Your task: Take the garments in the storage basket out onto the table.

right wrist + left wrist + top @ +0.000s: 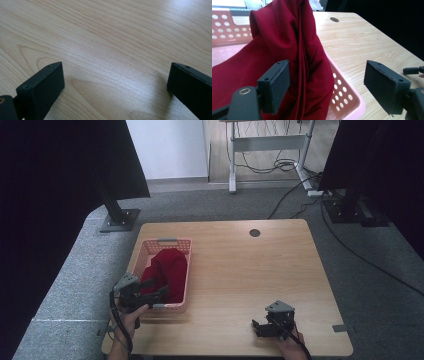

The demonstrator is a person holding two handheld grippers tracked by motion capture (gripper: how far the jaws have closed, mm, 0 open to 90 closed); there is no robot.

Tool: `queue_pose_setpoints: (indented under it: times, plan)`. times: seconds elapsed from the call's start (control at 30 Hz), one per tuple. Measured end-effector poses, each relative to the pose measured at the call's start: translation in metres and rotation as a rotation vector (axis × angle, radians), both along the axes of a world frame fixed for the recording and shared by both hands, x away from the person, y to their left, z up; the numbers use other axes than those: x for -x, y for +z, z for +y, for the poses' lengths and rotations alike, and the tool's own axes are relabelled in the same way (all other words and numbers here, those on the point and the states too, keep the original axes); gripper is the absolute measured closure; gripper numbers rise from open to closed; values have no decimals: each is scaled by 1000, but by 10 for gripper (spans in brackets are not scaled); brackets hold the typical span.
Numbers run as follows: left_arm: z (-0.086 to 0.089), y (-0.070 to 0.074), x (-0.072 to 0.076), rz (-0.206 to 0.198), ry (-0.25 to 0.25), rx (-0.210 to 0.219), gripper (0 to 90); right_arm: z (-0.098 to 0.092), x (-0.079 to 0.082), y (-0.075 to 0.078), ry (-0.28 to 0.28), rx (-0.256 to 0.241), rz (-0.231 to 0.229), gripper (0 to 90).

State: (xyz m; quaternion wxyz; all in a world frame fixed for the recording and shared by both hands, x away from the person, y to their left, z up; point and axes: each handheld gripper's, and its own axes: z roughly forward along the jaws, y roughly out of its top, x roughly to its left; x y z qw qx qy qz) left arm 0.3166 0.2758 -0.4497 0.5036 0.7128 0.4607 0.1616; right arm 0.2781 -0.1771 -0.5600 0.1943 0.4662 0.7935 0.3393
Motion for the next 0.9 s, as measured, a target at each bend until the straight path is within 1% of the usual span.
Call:
queue_pose_setpoints:
  times: [0.27, 0.57, 0.63, 0.73, 0.8, 0.9]
  plan:
    - [1, -1, -5, 5, 31, -8, 199, 0, 0, 0, -1, 0, 0, 9]
    - [-1, -1, -11, 13, 35, -10, 196, 0, 0, 0, -1, 0, 0, 9]
    - [-2, -1, -13, 15, 34, -19, 195, 0, 0, 0, -1, 0, 0, 9]
    - [-3, -1, -15, 17, 32, -12, 195, 0, 0, 0, -1, 0, 0, 9]
    - [-3, -1, -16, 18, 36, 1, 196, 0, 0, 0, -1, 0, 0, 9]
    - [-3, -2, -20, 24, 37, -3, 195, 0, 0, 0, -1, 0, 0, 9]
